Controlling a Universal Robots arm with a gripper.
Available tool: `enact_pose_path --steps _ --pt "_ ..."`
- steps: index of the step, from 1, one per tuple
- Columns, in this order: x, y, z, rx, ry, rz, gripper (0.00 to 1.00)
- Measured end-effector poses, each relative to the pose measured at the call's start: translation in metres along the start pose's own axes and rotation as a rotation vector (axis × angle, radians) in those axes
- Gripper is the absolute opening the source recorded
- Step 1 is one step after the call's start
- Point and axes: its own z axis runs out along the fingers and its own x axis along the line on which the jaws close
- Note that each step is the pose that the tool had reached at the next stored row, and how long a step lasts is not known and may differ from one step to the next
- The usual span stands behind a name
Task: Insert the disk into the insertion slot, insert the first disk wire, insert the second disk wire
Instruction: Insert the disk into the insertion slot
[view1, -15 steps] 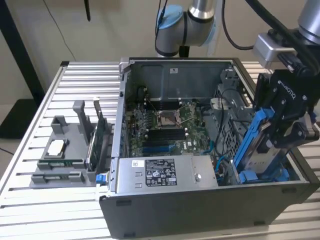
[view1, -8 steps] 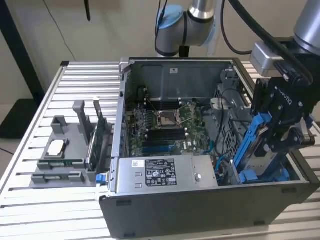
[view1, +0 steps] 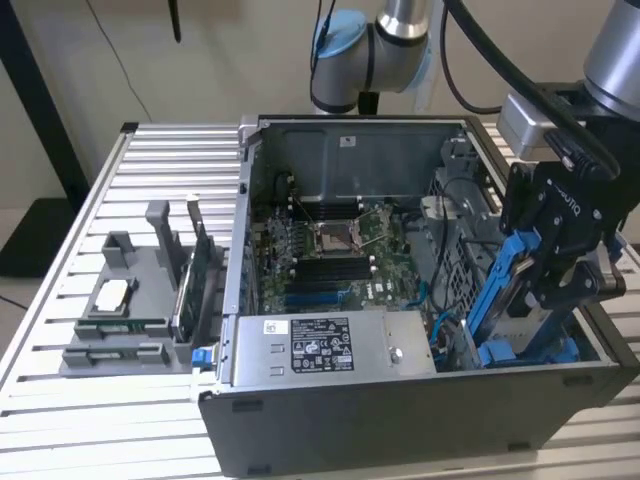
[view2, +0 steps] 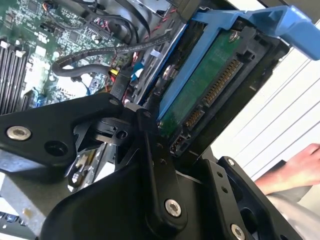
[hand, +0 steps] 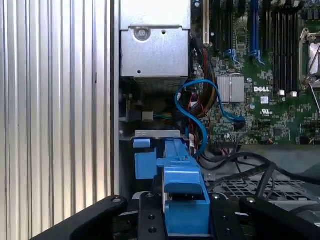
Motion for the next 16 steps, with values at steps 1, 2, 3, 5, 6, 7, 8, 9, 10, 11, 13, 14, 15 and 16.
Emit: enact_pose_path --steps 1,2,3,5,6,7,8,9,10,11,13,14,15,16 --pt "0.0000 0.0000 -0.0001 -0.0034 0.0003 0.000 0.34" --pt "0.0000 -0.0001 -0.0001 -0.0072 0.0004 0.000 0.34" --pt "0.0000 0.0000 -0.0001 -0.0117 0.0007 0.000 0.40" --pt "0.0000 0.0000 -0.0005 -0.0215 0.0015 0.000 0.40" --pt "0.0000 0.0000 -0.0010 -0.0266 0.0015 0.000 0.40" --pt "0.0000 0.0001 -0.0016 -0.0315 0.0014 0.000 0.40" --pt "0.0000 0.0001 -0.0025 -0.0361 0.0014 0.000 0.40" --pt "0.0000 0.0002 -0.0034 -0.0403 0.0017 0.000 0.40" --pt "0.0000 0.0002 -0.0044 -0.0443 0.0018 0.000 0.40" --pt "0.0000 0.0003 -0.0054 -0.0476 0.0023 0.000 0.40" --pt "0.0000 0.0005 -0.0076 -0.0529 0.0037 0.000 0.40" --pt "0.0000 0.0005 -0.0088 -0.0552 0.0043 0.000 0.40" --pt "0.0000 0.0006 -0.0101 -0.0577 0.0049 0.000 0.40" --pt "0.0001 0.0007 -0.0114 -0.0598 0.0055 0.000 0.40"
